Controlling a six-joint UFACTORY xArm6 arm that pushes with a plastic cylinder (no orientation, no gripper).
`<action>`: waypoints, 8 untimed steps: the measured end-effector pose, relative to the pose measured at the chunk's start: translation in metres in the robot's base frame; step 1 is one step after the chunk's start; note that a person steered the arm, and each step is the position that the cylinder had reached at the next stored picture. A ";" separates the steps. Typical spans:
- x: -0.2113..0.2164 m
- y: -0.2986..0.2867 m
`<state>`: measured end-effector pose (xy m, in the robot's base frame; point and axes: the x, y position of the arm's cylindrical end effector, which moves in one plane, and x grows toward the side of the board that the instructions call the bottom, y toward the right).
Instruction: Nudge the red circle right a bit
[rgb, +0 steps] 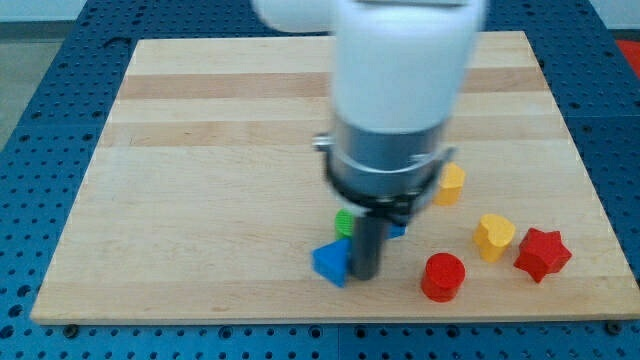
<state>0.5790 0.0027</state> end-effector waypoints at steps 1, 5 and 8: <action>0.007 -0.091; 0.002 -0.164; 0.013 -0.159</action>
<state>0.5920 -0.1563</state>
